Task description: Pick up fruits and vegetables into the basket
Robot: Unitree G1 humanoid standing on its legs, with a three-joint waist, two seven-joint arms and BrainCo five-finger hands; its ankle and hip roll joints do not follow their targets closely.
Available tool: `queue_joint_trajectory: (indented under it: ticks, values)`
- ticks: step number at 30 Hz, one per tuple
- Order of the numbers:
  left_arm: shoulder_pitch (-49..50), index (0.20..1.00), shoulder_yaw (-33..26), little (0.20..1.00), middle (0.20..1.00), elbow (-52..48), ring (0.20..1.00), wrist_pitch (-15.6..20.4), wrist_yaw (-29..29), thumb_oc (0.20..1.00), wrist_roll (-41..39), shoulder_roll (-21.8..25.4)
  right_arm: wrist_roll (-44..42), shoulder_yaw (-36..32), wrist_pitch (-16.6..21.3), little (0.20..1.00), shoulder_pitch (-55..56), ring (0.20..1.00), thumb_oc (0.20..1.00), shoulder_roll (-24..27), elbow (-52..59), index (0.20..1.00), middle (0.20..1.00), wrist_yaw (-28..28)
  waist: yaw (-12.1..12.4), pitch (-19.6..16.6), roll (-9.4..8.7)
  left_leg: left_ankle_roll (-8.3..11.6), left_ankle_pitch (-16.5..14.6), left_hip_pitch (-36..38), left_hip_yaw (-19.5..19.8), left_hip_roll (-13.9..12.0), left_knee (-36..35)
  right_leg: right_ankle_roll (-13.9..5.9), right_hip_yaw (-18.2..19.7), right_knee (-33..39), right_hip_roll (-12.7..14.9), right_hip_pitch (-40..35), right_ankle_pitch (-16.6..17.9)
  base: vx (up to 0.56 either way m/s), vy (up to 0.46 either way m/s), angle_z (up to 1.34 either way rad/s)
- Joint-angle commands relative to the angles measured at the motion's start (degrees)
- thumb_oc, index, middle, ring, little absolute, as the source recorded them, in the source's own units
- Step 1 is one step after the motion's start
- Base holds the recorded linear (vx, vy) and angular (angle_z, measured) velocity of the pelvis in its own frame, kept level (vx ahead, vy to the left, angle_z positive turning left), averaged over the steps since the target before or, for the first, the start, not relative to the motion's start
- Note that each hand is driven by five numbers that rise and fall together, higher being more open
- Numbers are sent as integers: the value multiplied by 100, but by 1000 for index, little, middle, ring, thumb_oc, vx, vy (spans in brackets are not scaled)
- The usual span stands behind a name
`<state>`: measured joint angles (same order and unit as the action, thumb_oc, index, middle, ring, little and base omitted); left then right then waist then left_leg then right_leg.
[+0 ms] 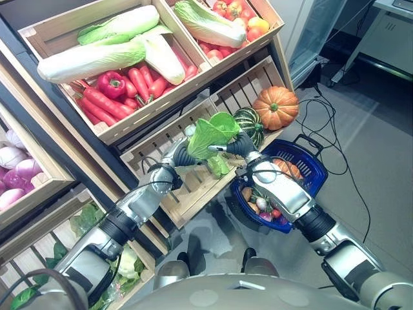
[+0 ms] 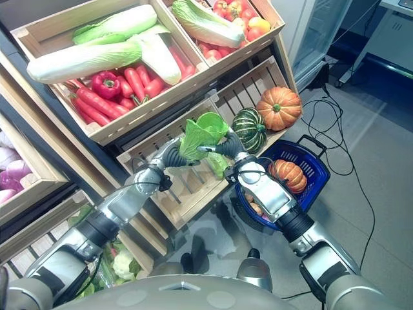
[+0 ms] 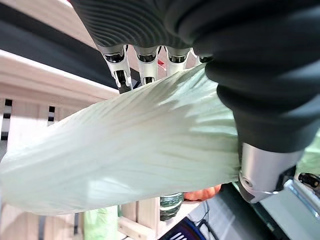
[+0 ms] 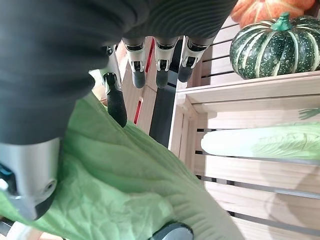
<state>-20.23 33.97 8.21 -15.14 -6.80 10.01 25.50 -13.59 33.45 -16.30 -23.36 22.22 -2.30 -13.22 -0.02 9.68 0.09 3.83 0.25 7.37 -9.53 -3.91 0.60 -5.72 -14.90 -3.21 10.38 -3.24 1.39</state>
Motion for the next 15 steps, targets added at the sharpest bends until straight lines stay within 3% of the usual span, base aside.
queue_joint_trajectory:
  ticks: [1,6,15]
  values:
    - [-436,200,280,200,200,-66,200,584,-216,200,-299,-420,-192,36,712,1000,-473,1000,1000,-500,1006,1000,1000,387,40,-99,-256,-327,-1028,-99,-290,152,553,-479,182,-165,488,140,-51,0,0,0]
    - [176,200,-498,200,200,-24,200,938,-401,200,-682,-89,-271,-1107,826,1000,-36,1000,1000,119,1817,1000,1000,514,-14,-150,-222,-313,-998,-63,-337,123,513,-442,177,-149,470,97,-51,0,0,0]
    - [703,200,-1358,200,200,16,200,1249,-763,200,-1324,32,-385,-2384,1112,1000,694,1000,1000,570,2439,1000,1000,182,-177,-243,-181,-317,-1008,21,-432,142,448,-425,211,-171,450,95,-5,2,3,-1]
